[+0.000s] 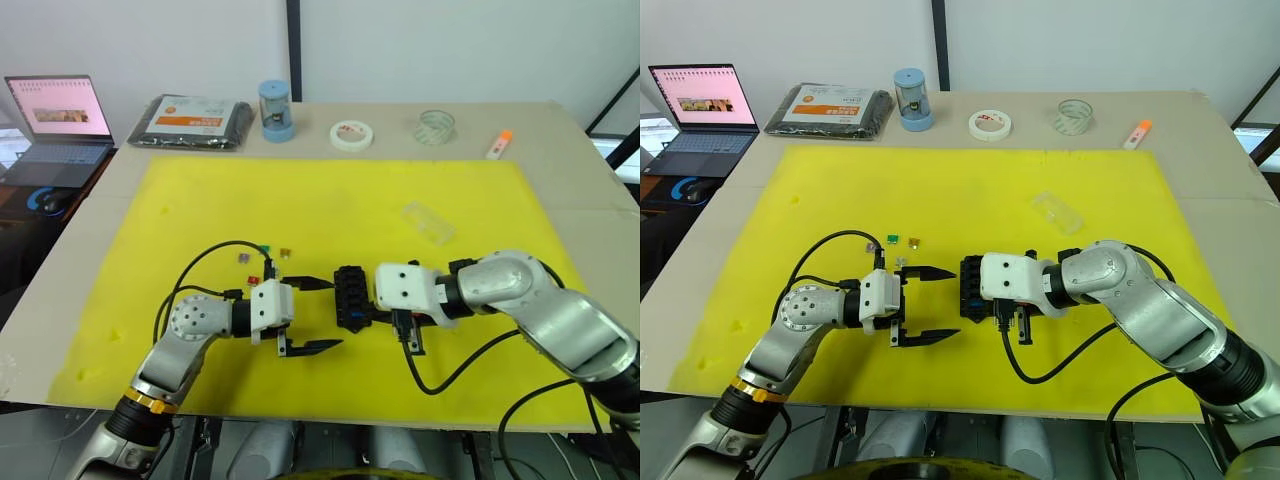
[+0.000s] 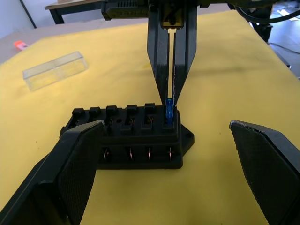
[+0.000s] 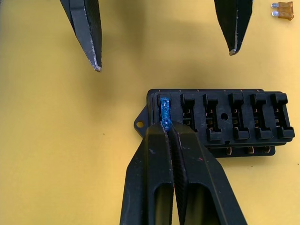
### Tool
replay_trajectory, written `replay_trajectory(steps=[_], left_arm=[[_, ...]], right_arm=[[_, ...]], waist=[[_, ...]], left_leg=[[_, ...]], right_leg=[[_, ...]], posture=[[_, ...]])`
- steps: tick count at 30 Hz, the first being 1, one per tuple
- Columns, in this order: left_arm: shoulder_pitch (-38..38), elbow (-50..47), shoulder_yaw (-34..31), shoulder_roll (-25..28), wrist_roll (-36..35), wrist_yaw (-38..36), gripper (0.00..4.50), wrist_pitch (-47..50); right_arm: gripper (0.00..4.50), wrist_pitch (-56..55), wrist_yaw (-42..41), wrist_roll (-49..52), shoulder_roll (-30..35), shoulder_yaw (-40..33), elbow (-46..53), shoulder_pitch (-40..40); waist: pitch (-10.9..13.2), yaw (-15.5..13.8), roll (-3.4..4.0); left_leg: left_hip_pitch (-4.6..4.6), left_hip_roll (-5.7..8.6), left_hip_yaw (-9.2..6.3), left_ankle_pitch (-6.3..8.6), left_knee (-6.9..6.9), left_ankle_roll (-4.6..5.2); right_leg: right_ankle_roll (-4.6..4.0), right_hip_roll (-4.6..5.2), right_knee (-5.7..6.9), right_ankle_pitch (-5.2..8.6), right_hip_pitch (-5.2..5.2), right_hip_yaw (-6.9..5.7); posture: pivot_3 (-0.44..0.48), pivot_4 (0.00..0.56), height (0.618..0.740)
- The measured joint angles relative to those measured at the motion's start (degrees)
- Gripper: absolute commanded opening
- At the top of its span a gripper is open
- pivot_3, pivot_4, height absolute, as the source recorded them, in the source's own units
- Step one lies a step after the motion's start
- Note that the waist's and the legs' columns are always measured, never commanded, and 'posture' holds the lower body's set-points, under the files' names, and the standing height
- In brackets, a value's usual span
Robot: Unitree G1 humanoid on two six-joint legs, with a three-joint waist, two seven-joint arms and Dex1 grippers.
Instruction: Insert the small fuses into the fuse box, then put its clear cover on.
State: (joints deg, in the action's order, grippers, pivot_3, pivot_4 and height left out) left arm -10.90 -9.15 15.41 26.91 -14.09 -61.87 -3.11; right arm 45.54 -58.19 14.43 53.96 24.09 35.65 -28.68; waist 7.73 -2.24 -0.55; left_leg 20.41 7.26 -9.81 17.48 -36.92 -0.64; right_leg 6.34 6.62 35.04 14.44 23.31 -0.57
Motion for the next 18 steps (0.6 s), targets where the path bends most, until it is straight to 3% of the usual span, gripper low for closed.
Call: replay_trajectory(steps=[11, 14, 17, 18], left_arm=[[-0.6, 0.0, 0.8, 0.0, 0.0, -0.1, 4.48, 0.3], [-0.6, 0.0, 0.9, 0.0, 0.0, -0.1, 4.5, 0.4], [-0.7, 0.0, 0.9, 0.1, 0.0, -0.1, 4.5, 0.4], [-0.7, 0.0, 0.9, 0.1, 0.0, -0.1, 4.5, 0.4]], right_arm=[[0.0, -3.3, -0.7, -2.5, -0.1, 1.1, -1.0, 0.6], [0.63, -3.6, -0.7, -2.5, -0.1, 1.1, -1.1, 0.7], [1.62, -4.0, -0.9, -2.4, -0.5, 1.0, -1.7, 1.1], [1.62, -4.1, -1.0, -2.4, -0.5, 1.0, -1.8, 1.1]], waist=[[0.0, 0.1, -0.01], [0.0, 0.0, -0.01], [0.0, 0.0, -0.01], [0.0, 0.0, -0.01]], left_leg=[[-0.03, -0.04, 0.0, 0.0, 0.0, 0.0], [-0.03, -0.04, 0.0, 0.0, 0.0, -0.01], [-0.02, -0.03, 0.0, 0.0, 0.0, -0.01], [-0.02, -0.04, 0.0, 0.0, 0.0, -0.01]], right_leg=[[0.0, -0.07, 0.0, 0.0, -0.02, 0.04], [0.0, -0.07, 0.0, 0.0, -0.02, 0.04], [0.0, -0.07, 0.0, 0.0, -0.01, 0.04], [0.01, -0.07, 0.0, 0.0, -0.01, 0.04]], posture=[[0.0, 0.15, 0.74], [0.0, 0.15, 0.74], [0.0, 0.15, 0.74], [0.0, 0.15, 0.74]])
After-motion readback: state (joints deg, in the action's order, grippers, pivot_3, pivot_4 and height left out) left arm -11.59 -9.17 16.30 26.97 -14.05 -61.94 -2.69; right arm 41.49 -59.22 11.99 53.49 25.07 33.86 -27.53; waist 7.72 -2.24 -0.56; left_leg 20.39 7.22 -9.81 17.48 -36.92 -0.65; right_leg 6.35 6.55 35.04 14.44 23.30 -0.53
